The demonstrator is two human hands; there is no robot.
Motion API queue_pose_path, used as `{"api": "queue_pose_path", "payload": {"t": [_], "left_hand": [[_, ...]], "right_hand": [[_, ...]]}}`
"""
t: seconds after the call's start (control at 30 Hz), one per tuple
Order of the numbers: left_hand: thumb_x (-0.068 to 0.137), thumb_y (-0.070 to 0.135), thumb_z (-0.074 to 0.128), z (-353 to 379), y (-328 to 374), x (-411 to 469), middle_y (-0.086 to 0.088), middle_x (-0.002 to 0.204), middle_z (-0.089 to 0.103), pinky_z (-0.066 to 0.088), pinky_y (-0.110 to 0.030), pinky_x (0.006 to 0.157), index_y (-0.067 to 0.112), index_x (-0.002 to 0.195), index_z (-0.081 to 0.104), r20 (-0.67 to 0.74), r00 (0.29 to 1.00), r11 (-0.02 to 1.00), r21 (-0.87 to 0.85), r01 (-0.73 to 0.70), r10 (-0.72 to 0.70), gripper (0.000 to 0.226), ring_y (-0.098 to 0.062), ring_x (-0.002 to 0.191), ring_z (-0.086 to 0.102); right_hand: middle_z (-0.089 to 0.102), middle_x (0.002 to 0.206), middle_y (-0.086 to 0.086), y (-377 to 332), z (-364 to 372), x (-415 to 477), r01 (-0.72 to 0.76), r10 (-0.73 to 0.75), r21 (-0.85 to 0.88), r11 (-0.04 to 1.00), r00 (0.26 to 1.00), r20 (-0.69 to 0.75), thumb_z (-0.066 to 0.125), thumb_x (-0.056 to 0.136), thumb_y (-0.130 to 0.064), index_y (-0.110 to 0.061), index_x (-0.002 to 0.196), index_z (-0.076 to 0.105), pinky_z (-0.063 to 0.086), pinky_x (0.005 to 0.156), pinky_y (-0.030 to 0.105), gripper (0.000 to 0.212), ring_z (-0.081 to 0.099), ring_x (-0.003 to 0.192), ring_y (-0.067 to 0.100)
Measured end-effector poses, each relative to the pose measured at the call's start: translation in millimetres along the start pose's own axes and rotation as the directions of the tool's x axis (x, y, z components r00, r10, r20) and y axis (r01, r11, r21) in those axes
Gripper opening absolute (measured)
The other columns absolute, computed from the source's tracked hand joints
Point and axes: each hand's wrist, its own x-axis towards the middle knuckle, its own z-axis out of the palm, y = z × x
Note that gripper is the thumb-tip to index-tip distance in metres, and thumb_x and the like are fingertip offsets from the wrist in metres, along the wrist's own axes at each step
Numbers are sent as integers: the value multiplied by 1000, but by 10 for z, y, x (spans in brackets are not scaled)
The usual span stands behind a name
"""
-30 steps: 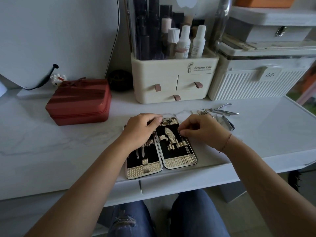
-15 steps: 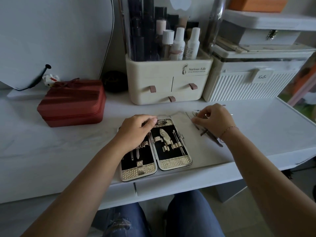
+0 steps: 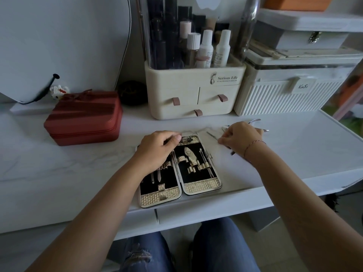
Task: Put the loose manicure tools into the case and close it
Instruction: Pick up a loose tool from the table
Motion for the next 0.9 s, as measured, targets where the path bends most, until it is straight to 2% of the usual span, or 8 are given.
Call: {"api": "queue_pose_path", "payload": {"t": [0.2, 0.3, 0.47, 0.53, 0.63, 0.73, 0.8, 0.9], "left_hand": [[93, 45, 47, 12, -19, 13, 11, 122, 64, 40, -25, 97, 28, 118, 63, -6, 1000, 1000, 0, -5, 5, 34, -6, 117, 54], [92, 45, 48, 7, -16, 16, 11, 121, 64, 40, -28, 100, 29, 117, 64, -10, 1000, 1000, -3, -1, 1, 33, -6, 117, 54], [92, 46, 47, -3, 0, 8, 11, 121, 64, 40, -27, 98, 29, 116, 64, -8, 1000, 1000, -12, -3, 3, 34, -6, 115, 55], [93, 46, 46, -20, 6, 12, 9, 119, 65, 39, -23, 91, 26, 116, 65, -4, 1000, 1000, -26, -2, 2, 36, -6, 112, 56], [94, 45, 44, -60, 18, 12, 9, 116, 66, 38, -18, 85, 25, 116, 65, -2, 1000, 999, -52, -7, 7, 36, -5, 108, 57], [93, 47, 45, -129, -2, -29, 11, 116, 65, 39, -16, 89, 26, 114, 65, -54, 999, 997, -75, -1, -3, 36, -2, 109, 56], [93, 47, 45, -174, -27, -92, 11, 118, 65, 41, -23, 95, 25, 116, 64, -95, 995, 997, -77, -1, -7, 37, -4, 112, 56], [94, 44, 45, -221, -99, -223, 16, 112, 64, 38, -13, 85, 25, 115, 65, -183, 983, 998, -60, 3, -14, 35, -1, 106, 57]], "right_hand": [[61, 89, -3, -29, 34, -206, 45, -52, -82, 996, 995, -80, 65, 80, -38, -25, 71, 68, 30, 87, 35, 16, 57, 96, 19], [56, 88, -5, -7, 40, -410, 56, -70, -111, 992, 990, -126, 65, 79, -42, -31, 68, 63, 20, 79, 32, 16, 53, 98, 17], [56, 110, -6, 238, 95, -763, 218, -198, 24, 976, 924, -328, 59, 84, -43, -28, 102, 69, 17, 80, 27, 25, 46, 112, 16], [50, 131, -7, 305, 158, -911, 290, -282, -18, 957, 911, -301, 48, 88, -48, -28, 117, 63, 19, 94, 32, 39, 38, 127, 18], [28, 151, -8, 396, 234, -1027, 332, -345, -99, 938, 920, -183, 29, 89, -57, -32, 130, 52, 4, 115, 44, 54, 13, 143, 14], [16, 156, -11, 456, 236, -1030, 361, -384, -166, 918, 914, -133, 12, 86, -62, -37, 132, 47, -9, 115, 45, 63, 0, 146, 12], [17, 155, -11, 473, 231, -1053, 373, -398, -174, 911, 907, -139, 12, 86, -62, -37, 131, 49, -8, 115, 46, 63, 0, 146, 13], [27, 153, -7, 497, 248, -1169, 401, -426, -160, 902, 888, -172, 21, 87, -63, -32, 130, 52, -1, 116, 49, 61, 10, 145, 15]]}}
